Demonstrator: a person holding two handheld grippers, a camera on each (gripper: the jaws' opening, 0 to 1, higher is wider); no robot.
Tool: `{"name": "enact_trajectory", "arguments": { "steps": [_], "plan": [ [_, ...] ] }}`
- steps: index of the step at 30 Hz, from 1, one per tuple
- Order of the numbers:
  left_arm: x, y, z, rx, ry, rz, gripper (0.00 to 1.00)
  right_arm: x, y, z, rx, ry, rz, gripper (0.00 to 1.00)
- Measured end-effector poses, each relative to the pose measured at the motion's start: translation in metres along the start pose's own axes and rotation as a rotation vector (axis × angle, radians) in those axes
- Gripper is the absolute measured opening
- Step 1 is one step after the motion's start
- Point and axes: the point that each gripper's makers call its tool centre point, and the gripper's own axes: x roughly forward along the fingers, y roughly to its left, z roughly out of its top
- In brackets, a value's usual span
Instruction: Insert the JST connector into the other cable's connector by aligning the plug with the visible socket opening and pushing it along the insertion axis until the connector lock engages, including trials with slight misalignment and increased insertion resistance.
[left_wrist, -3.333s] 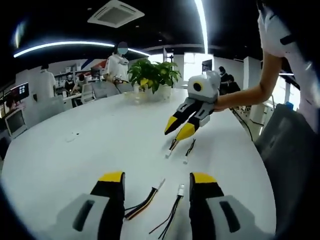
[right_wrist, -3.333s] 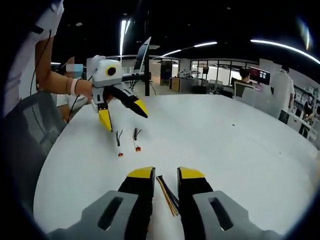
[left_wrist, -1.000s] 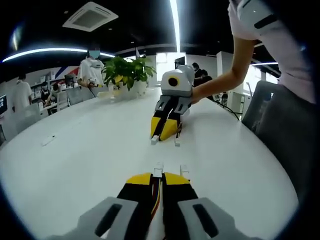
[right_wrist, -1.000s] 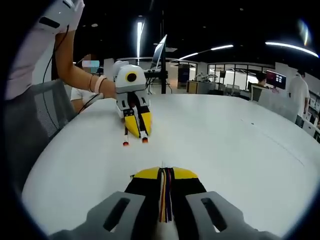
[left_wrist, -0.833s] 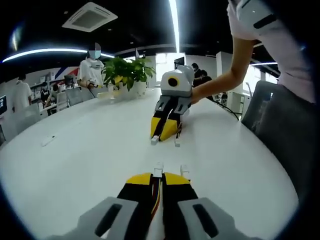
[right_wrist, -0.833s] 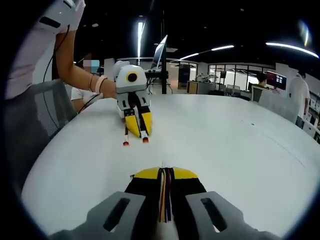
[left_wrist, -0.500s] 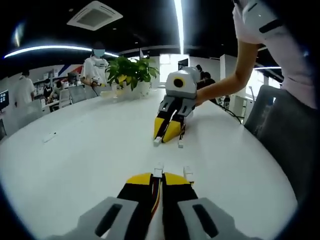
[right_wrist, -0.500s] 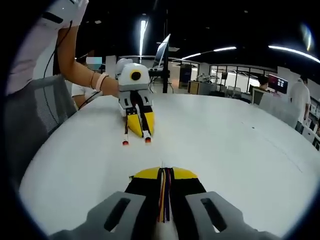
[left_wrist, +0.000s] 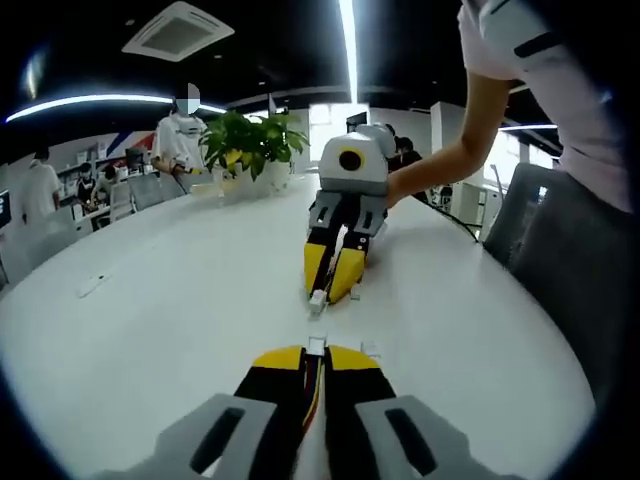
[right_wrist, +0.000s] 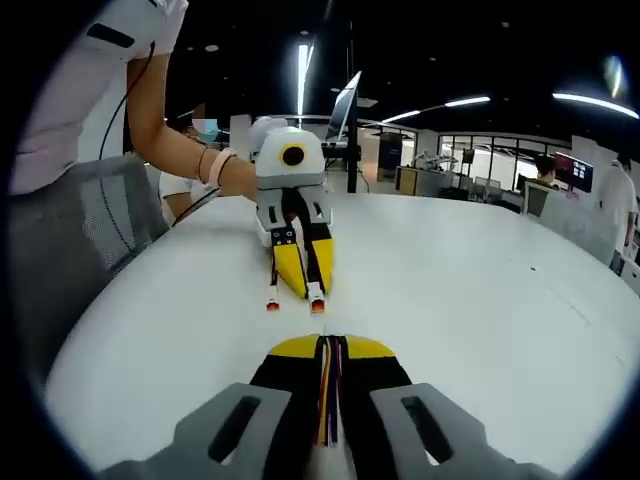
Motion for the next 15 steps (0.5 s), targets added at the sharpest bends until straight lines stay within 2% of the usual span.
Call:
{"name": "enact_trajectory", "arguments": {
  "steps": [12, 15],
  "plan": [
    [0.0042, -0.0042, -0.0047, -0.011, 0.041, -0.017, 0.01, 0.0089, 0.0074, 0.0057, -0.035, -0.004, 0.044, 0.04],
    [0.0044, -0.0052, -0.0025, -0.032, 0.026, -0.017, 0.01, 0.0090, 0.0064, 0.0027, -0.037, 0.005, 0.043, 0.04]
  ]
}}
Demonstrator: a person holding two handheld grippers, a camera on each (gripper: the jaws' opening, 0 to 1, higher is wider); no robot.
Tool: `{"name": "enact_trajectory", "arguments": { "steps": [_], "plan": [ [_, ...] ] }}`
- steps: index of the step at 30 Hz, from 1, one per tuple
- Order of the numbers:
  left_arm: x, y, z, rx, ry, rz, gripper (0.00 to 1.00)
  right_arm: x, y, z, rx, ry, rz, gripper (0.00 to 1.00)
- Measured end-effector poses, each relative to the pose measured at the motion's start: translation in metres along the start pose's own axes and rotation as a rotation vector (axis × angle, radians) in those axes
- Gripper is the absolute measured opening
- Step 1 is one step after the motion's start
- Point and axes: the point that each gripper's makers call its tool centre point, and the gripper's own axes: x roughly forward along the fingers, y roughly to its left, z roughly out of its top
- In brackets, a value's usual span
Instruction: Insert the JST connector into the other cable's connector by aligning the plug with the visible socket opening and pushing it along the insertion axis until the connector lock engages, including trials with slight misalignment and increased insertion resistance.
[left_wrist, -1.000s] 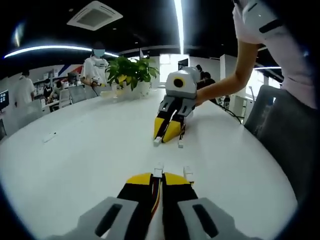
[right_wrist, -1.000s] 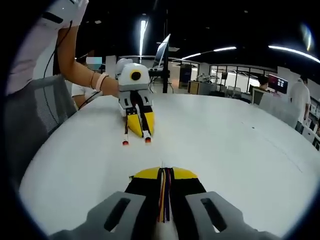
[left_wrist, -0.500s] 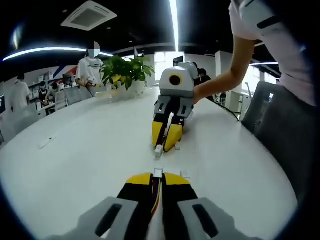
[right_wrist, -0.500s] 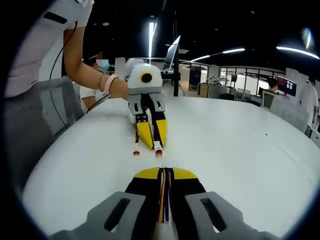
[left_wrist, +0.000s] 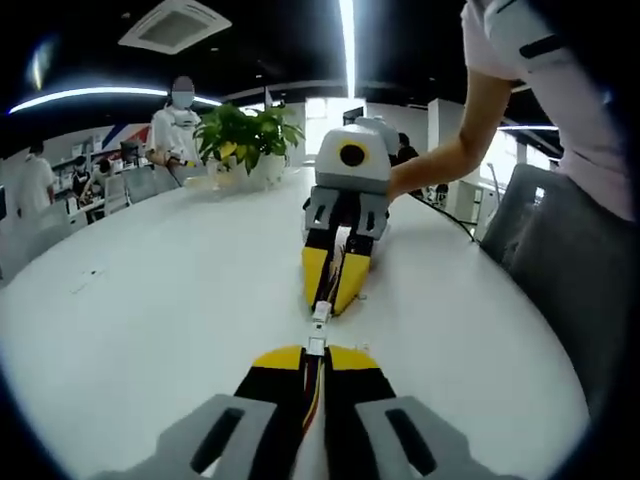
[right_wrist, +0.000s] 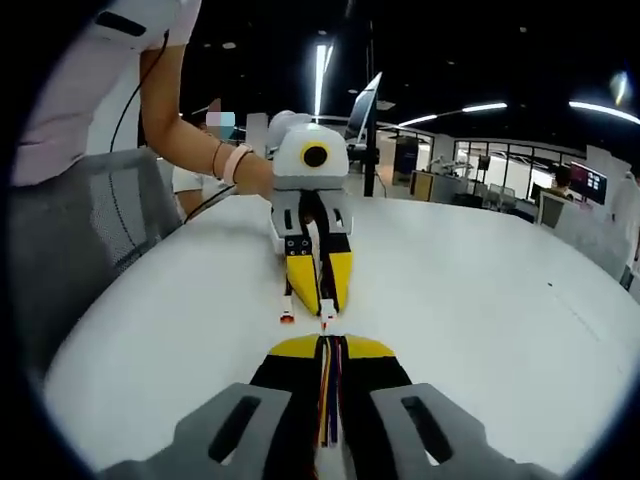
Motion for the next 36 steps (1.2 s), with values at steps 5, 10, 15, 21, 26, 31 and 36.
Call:
{"name": "enact_trajectory", "arguments": {
  "steps": [5, 10, 15, 21, 26, 31, 36],
  "plan": [
    [0.0004, -0.0019, 0.0004, 0.008, -0.003, -0.002, 0.01, 0.0000, -0.0008, -0.0022, 0.000, 0.004, 0.001, 0.04],
    [-0.0013, -0.0026, -0.0003, 0.014, -0.002, 0.000, 0.01, 0.0007, -0.0007, -0.0027, -0.002, 0.004, 0.005, 0.04],
    [-0.0027, -0.0048, -0.0009, 0.018, -0.008, -0.014, 0.01, 0.0023, -0.0014, -0.0050, 0.004, 0.006, 0.009, 0.04],
    [-0.0024, -0.0049, -0.0006, 0.018, -0.008, -0.015, 0.01, 0.0032, -0.0027, -0.0059, 0.001, 0.004, 0.012, 0.04],
    [-0.0028, -0.0065, -0.0002, 0.042, -0.006, -0.025, 0.01, 0.0031, -0.0014, -0.0058, -0.014, 0.006, 0.024, 0.04],
    [-0.0025, -0.0065, 0.0012, 0.046, -0.005, -0.037, 0.01, 0.0043, 0.0007, -0.0029, -0.031, -0.001, 0.037, 0.04],
    [-0.0020, -0.0057, -0.0009, 0.047, -0.001, -0.039, 0.01, 0.0049, 0.0000, -0.0017, -0.039, 0.002, 0.041, 0.04]
  ]
}}
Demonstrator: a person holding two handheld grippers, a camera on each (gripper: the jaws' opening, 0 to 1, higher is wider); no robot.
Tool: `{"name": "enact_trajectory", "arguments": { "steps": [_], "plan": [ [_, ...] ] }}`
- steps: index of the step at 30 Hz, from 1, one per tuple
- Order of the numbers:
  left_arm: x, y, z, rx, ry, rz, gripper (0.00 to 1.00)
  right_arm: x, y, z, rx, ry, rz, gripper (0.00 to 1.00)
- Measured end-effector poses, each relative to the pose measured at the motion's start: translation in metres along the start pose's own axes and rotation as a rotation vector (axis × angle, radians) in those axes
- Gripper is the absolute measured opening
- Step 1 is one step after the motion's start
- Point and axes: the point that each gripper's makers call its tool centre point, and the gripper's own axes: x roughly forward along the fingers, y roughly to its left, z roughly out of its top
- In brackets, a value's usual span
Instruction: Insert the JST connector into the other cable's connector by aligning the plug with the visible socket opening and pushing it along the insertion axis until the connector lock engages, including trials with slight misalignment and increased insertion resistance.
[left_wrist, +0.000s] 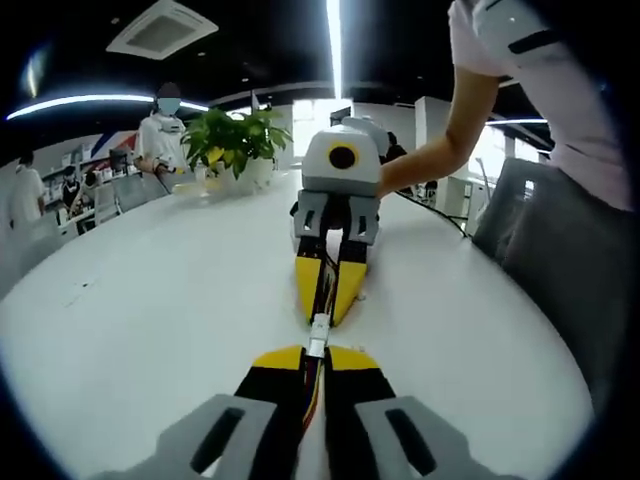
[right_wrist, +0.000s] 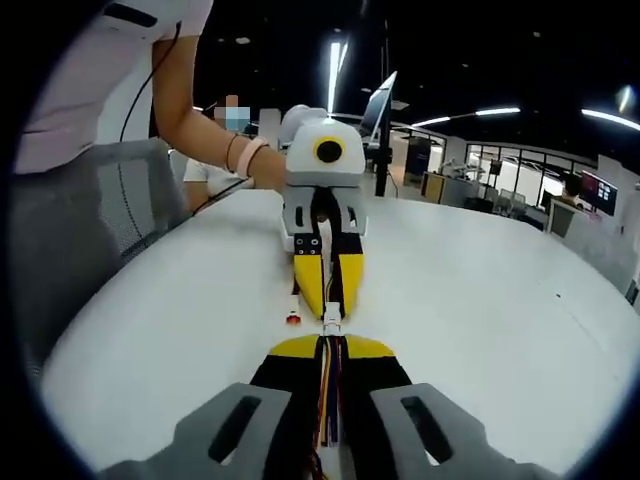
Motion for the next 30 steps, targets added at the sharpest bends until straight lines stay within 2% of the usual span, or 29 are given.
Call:
{"name": "enact_trajectory", "arguments": {
  "steps": [2, 5, 7, 8, 13, 14, 15, 16, 17, 18, 20, 25, 30],
  "plan": [
    [0.000, 0.000, 0.000, -0.034, -0.007, 0.005, 0.01, -0.001, 0.000, 0.001, 0.006, -0.004, -0.002, 0.04],
    [0.003, 0.007, 0.002, -0.042, -0.015, 0.006, 0.01, -0.001, -0.002, 0.001, 0.013, -0.007, -0.004, 0.04],
    [0.003, 0.007, 0.001, -0.045, -0.008, 0.003, 0.00, -0.001, -0.002, 0.000, 0.011, -0.001, 0.001, 0.04],
    [0.003, 0.007, -0.001, -0.013, 0.010, -0.015, 0.00, -0.001, -0.001, -0.001, 0.012, 0.000, 0.005, 0.04],
    [0.003, 0.007, -0.001, -0.037, 0.002, -0.012, 0.00, -0.001, -0.002, 0.001, 0.017, -0.009, 0.000, 0.04],
    [0.002, 0.016, -0.015, -0.096, 0.014, 0.019, 0.00, 0.000, -0.003, 0.004, 0.032, -0.020, -0.004, 0.04],
    [0.003, 0.021, -0.020, -0.085, 0.025, 0.027, 0.00, 0.001, 0.000, 0.004, 0.024, -0.017, 0.018, 0.04],
    [0.005, 0.016, -0.014, -0.042, 0.042, 0.010, 0.00, 0.002, 0.000, -0.001, -0.015, 0.011, 0.012, 0.04],
    [0.007, 0.015, -0.015, -0.038, 0.051, 0.004, 0.00, 0.003, 0.001, -0.003, -0.004, 0.019, 0.014, 0.04],
    [0.010, 0.009, -0.003, -0.014, 0.025, 0.002, 0.00, 0.003, 0.001, 0.002, -0.014, -0.006, 0.022, 0.04],
    [0.010, 0.006, 0.002, -0.007, 0.024, 0.001, 0.00, 0.000, 0.000, 0.000, 0.002, 0.008, 0.015, 0.04],
    [0.011, 0.001, 0.007, -0.008, 0.026, -0.001, 0.00, -0.001, -0.001, 0.000, -0.006, 0.010, 0.011, 0.04],
    [0.009, 0.004, 0.007, -0.012, 0.020, -0.007, 0.00, -0.001, -0.001, 0.001, 0.004, 0.009, 0.006, 0.04]
  ]
}}
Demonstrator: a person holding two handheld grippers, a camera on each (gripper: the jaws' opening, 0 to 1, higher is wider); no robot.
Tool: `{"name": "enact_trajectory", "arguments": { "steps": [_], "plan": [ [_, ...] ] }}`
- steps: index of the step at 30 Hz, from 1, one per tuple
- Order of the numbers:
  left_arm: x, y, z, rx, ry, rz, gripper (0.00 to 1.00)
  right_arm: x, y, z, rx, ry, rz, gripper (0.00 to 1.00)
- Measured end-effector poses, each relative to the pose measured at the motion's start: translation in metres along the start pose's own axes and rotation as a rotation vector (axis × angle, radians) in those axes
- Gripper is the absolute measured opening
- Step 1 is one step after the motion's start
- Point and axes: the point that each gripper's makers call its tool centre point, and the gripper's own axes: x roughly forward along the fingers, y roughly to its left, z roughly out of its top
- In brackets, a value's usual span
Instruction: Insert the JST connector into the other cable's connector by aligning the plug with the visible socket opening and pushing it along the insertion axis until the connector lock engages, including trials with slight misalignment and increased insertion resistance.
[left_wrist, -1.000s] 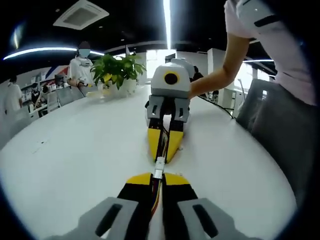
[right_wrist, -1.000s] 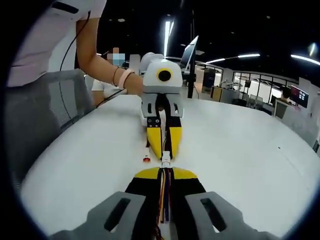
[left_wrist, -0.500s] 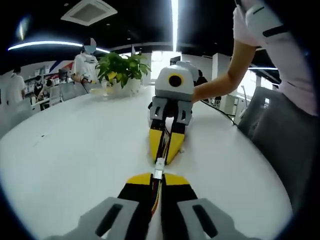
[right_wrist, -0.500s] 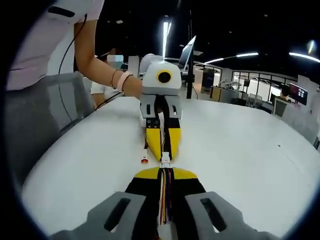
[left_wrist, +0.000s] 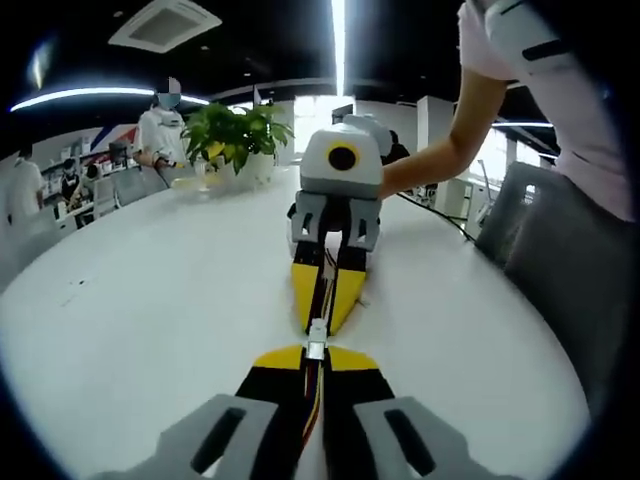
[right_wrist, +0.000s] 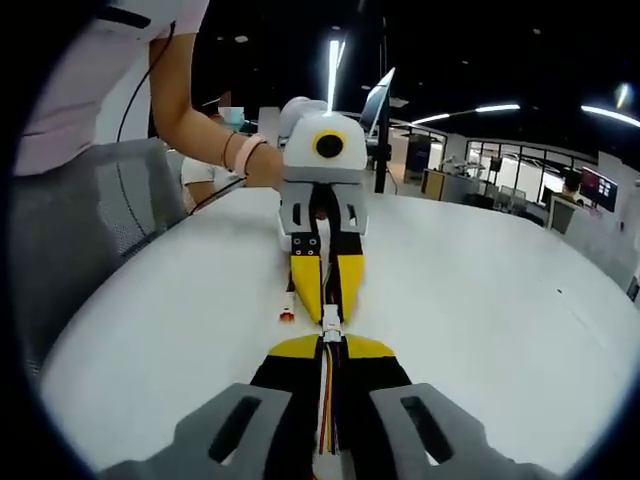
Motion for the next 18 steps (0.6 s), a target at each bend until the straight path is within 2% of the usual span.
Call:
{"name": "enact_trajectory", "arguments": {
  "steps": [3, 10, 18],
  "plan": [
    [-0.002, 0.009, 0.002, 0.001, -0.012, 0.014, 0.00, -0.001, -0.004, 0.003, 0.002, -0.010, -0.015, 0.04],
    [-0.002, 0.017, 0.000, 0.014, 0.012, 0.026, 0.00, 0.003, -0.008, 0.003, -0.015, 0.001, -0.026, 0.04],
    [0.000, 0.018, -0.003, 0.004, 0.015, 0.012, 0.00, 0.003, -0.007, 0.001, 0.003, -0.006, -0.017, 0.04]
  ]
}}
